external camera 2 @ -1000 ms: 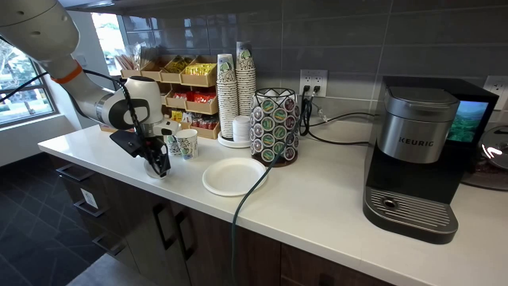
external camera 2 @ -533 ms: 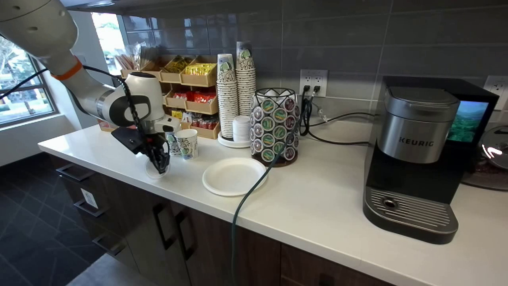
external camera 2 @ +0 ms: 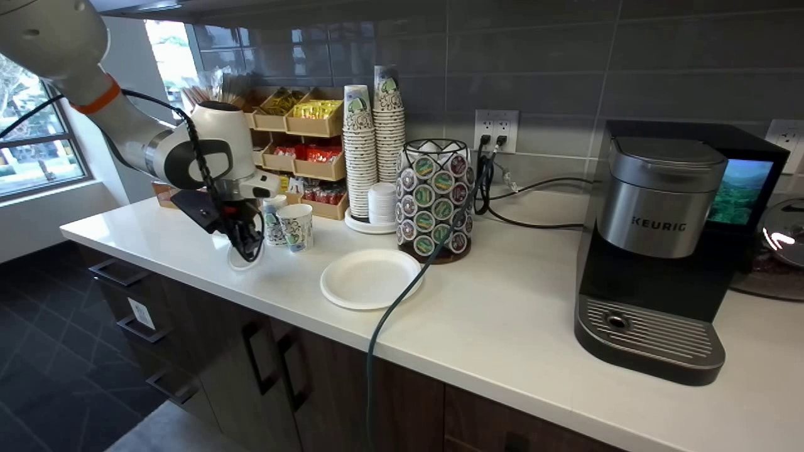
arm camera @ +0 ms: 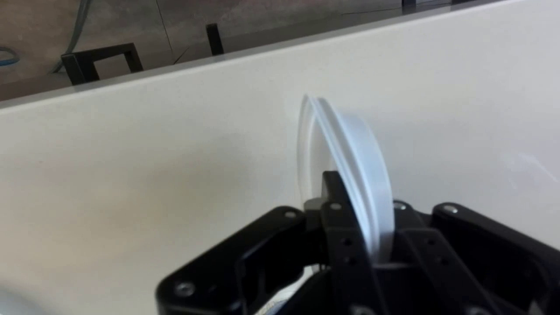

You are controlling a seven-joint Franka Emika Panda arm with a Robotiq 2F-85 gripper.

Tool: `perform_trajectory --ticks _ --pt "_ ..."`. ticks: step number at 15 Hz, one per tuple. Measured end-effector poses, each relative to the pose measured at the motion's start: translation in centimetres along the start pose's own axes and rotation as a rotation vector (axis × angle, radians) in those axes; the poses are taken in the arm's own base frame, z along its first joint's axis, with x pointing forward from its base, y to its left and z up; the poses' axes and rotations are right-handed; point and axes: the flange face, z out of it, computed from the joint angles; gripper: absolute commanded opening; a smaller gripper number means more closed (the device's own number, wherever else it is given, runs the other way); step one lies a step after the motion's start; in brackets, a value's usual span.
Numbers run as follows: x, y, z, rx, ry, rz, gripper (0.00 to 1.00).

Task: Flip the cup lid over on the countertop

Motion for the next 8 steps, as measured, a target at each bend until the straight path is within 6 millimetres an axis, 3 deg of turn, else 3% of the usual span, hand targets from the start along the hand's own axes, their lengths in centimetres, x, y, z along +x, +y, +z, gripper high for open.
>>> perform_trajectory --ticks 8 --pt "0.3 -3.5 -1.9 0.321 0.085 -0.058 0.12"
